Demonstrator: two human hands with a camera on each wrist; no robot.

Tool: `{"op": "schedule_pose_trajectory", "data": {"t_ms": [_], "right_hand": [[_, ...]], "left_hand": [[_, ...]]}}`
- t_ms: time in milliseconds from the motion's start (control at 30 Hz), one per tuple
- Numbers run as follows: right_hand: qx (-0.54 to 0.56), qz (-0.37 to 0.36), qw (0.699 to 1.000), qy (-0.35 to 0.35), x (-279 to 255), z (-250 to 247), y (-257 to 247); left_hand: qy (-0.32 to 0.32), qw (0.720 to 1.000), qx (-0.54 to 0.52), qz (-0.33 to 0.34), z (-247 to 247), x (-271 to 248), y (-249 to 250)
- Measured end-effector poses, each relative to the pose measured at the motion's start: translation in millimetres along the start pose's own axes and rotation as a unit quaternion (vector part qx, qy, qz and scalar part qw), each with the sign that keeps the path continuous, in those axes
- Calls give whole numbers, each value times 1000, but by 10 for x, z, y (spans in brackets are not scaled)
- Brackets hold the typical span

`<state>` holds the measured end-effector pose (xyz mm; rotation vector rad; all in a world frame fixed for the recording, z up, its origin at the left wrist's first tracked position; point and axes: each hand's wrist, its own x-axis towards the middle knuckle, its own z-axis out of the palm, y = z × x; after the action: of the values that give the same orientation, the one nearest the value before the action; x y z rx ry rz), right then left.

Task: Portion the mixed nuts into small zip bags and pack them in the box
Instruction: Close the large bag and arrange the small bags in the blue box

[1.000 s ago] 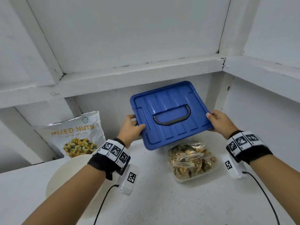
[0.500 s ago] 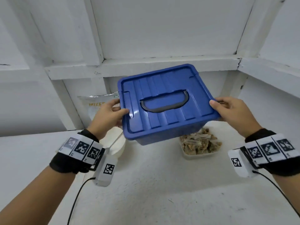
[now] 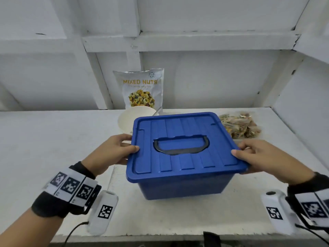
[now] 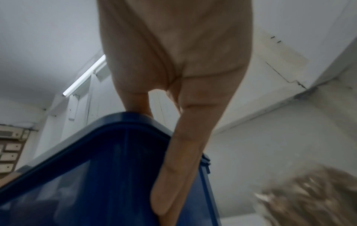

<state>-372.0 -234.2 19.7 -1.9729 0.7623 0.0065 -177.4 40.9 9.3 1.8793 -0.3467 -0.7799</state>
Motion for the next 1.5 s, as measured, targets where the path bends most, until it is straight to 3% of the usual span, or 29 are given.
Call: {"op": "schedule_pose_trajectory", "data": {"t_ms": [167, 300, 433, 533, 633, 733, 967, 1200, 1500], "right_hand": [[-47, 13, 999, 21, 83, 233, 269], [-163, -11, 985, 63, 119, 310, 320], [-284, -190, 927, 154, 55, 445, 134], [-284, -271, 918, 51, -25, 639, -140], [-377, -249, 888, -93, -45, 856, -256], [-438, -231, 861, -117, -15, 952, -269], [-435, -236, 863, -102, 2, 883, -405], [-384, -261, 884, -56, -237, 412, -435], [-315, -124, 941, -11, -585, -384, 337]], "left_hand": [[15, 1000, -17, 3, 143, 43, -247], [40, 999, -24, 23, 173, 104, -340], [54, 998, -18, 42, 169, 131, -357], [70, 995, -34, 60, 194, 153, -350], [68, 994, -57, 70, 230, 178, -327], [72, 992, -78, 66, 235, 208, -331], [78, 989, -117, 47, 240, 198, -336], [83, 992, -61, 67, 224, 219, -368], [101, 991, 35, 78, 174, 341, -415]]}}
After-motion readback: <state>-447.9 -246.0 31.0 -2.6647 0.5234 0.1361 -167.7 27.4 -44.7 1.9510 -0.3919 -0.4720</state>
